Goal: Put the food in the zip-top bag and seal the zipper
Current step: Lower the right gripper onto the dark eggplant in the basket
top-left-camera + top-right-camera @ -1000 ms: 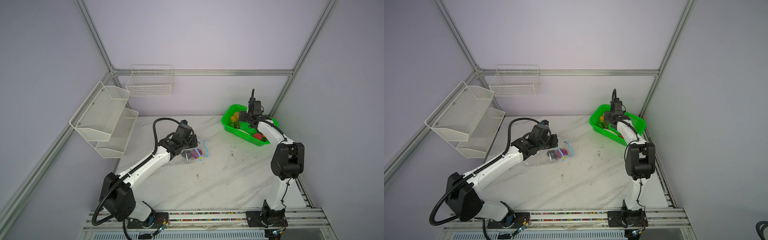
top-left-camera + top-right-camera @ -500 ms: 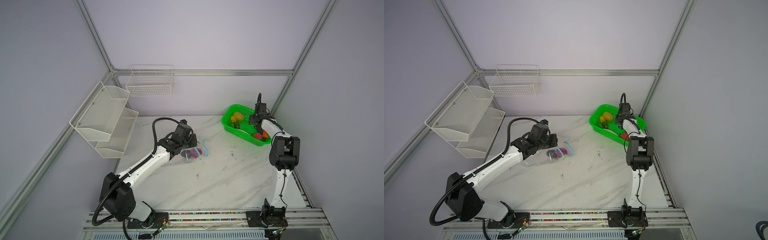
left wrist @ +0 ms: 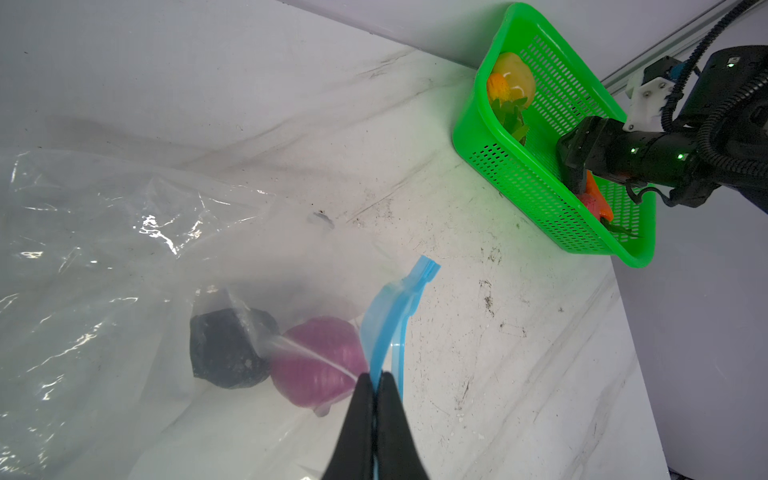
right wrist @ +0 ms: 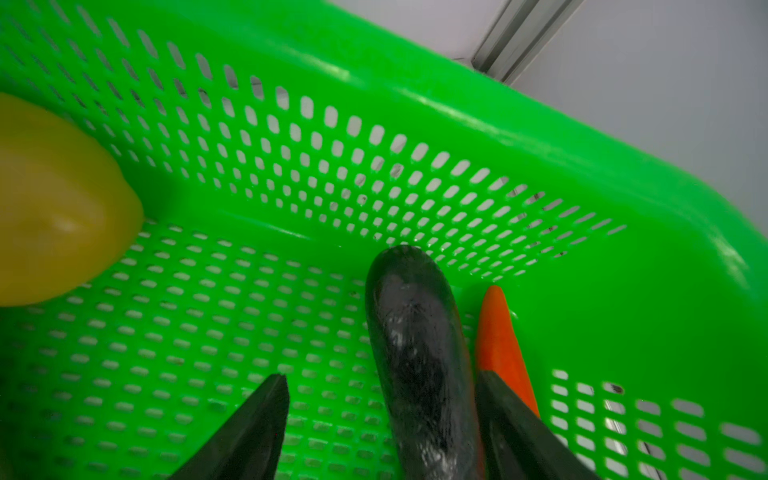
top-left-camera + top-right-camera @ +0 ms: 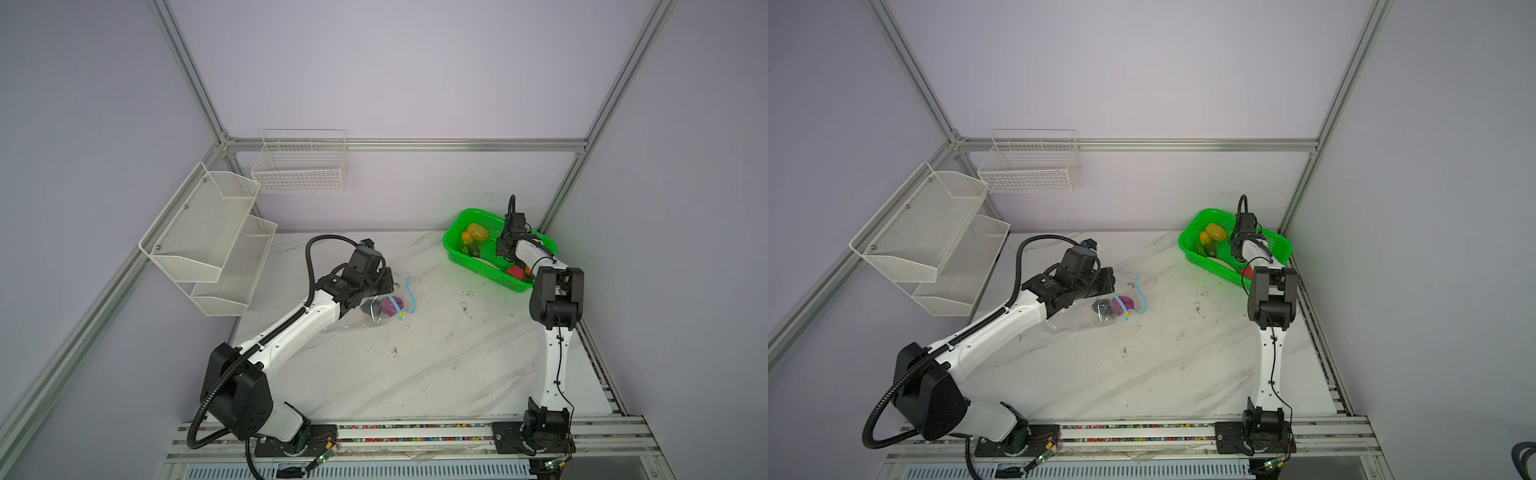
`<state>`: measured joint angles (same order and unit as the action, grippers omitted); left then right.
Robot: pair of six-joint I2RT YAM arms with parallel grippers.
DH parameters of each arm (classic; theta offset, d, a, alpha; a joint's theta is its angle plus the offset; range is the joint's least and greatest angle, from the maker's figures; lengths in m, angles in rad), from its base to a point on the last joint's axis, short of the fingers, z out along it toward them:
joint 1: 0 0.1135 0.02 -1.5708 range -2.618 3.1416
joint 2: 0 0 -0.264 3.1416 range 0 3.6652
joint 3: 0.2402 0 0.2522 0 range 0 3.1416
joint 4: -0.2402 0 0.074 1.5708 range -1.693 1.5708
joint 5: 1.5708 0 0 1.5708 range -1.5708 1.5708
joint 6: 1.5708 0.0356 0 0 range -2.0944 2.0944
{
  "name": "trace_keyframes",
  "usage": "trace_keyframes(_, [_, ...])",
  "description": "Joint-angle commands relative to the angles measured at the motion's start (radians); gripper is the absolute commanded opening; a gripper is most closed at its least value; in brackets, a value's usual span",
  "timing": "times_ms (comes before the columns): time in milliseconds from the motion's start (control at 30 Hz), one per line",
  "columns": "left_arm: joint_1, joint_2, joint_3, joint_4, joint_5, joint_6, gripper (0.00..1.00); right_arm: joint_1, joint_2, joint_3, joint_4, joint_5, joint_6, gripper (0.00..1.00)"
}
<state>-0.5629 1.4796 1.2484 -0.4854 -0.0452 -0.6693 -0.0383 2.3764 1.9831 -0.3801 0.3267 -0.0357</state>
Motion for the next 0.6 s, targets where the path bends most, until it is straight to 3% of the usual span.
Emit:
trace_keyframes(0, [0.006,0.001,0.037,0.038,0.012,0.014,0.0,-0.008,0.025,0.039,-0.026,0.027,-0.02,0.74])
trace_keyframes(567, [0.006,0.0,0.01,0.057,0.03,-0.016,0.0,-0.024,0.085,0.069,-0.01,0.019,-0.035,0.68])
